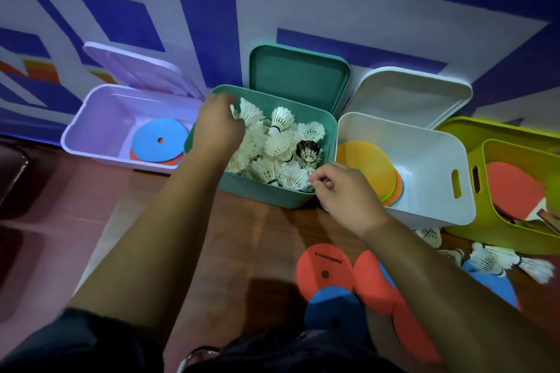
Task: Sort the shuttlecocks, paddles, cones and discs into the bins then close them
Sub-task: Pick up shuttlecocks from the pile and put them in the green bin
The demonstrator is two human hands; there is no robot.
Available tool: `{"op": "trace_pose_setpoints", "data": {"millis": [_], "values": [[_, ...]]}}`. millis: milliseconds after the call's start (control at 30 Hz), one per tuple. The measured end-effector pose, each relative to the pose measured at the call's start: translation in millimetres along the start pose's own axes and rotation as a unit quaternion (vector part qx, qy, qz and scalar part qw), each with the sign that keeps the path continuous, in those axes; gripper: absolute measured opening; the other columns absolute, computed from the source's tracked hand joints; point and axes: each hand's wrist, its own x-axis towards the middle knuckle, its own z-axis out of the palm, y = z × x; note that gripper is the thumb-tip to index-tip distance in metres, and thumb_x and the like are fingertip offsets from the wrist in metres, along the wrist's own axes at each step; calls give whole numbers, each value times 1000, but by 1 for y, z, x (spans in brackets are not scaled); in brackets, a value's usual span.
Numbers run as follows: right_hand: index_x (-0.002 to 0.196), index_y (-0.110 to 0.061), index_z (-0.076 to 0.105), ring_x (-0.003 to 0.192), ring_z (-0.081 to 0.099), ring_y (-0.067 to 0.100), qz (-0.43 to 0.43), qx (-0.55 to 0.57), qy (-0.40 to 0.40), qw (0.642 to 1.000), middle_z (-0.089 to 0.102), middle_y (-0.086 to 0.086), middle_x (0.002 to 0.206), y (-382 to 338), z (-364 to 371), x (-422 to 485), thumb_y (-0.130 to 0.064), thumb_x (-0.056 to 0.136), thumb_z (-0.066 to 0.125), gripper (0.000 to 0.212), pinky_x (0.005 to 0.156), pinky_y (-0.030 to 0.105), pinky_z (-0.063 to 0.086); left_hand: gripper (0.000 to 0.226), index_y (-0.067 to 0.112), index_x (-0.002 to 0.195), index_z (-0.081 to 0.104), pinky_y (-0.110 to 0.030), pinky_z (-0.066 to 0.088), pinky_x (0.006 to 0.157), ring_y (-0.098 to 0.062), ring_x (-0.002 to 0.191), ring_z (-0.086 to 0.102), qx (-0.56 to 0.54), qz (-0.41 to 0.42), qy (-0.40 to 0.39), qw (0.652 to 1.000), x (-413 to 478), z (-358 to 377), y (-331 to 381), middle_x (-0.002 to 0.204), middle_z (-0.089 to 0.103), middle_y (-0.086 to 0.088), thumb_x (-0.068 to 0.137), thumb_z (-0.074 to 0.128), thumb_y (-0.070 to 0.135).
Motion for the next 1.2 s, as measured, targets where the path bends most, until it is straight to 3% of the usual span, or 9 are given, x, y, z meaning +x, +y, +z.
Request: {"op": "trace_pose_setpoints", "data": {"millis": [133,267,367,433,600,733,933,1133,1200], "values": [[102,-24,76,87,63,2,13,33,3,999,69,-10,105,7,2,-7,-13,97,66,16,78,5,42,41,18,135,65,-28,41,90,-22,119,63,-43,-37,5,998,-35,6,-1,137,66,0,94,63,16],[101,-24,77,87,63,-4,12,65,17,998,66,-18,101,10,3,-13,-11,97,66,17,79,7,43,31,18,125,69,-26,46,82,-14,102,65,-77,-27,-4,997,-74,12,-4,121,70,2,95,64,18],[100,-21,77,86,61,-8,14,87,27,996,65,-24,96,12,0,-21,-10,97,66,17,77,5,40,23,22,116,71,-12,41,68,1,86,61,-90,-23,-9,996,-99,16,0,109,70,8,95,64,18],[99,-22,77,85,63,-6,21,101,35,994,66,-22,93,18,-3,-27,-10,96,67,16,74,7,40,21,24,111,72,-14,42,69,7,83,60,-100,-16,-14,995,-114,20,8,104,70,10,94,63,17],[99,-23,77,88,65,5,36,114,44,992,70,-13,98,41,-20,-49,-14,97,67,14,76,8,42,16,28,104,73,-12,44,69,9,83,63,-115,10,-69,991,-146,42,41,94,71,15,95,64,17],[95,-23,75,91,67,10,38,118,73,990,71,-11,96,68,-41,-73,-14,94,66,13,83,26,51,16,25,100,74,-15,49,71,3,83,67,-144,32,-125,981,-170,70,78,89,74,13,93,66,13],[95,-21,74,88,65,7,94,109,117,983,70,-10,94,129,-74,-124,-12,94,67,12,80,23,50,12,19,99,75,-11,48,74,0,86,69,-149,94,-213,961,-205,131,135,93,76,12,94,69,9],[92,-23,74,87,65,9,212,121,149,958,73,-11,94,210,-98,-188,-13,93,66,12,78,29,49,12,28,92,73,-28,56,74,-8,77,72,-94,102,-348,927,-246,208,191,86,77,8,86,63,24],[94,-24,76,90,66,7,270,137,161,939,73,-14,94,235,-104,-211,-17,95,67,12,78,24,48,15,29,90,72,-26,55,74,-2,71,69,-88,102,-373,918,-259,234,205,86,77,7,86,59,23]]}}
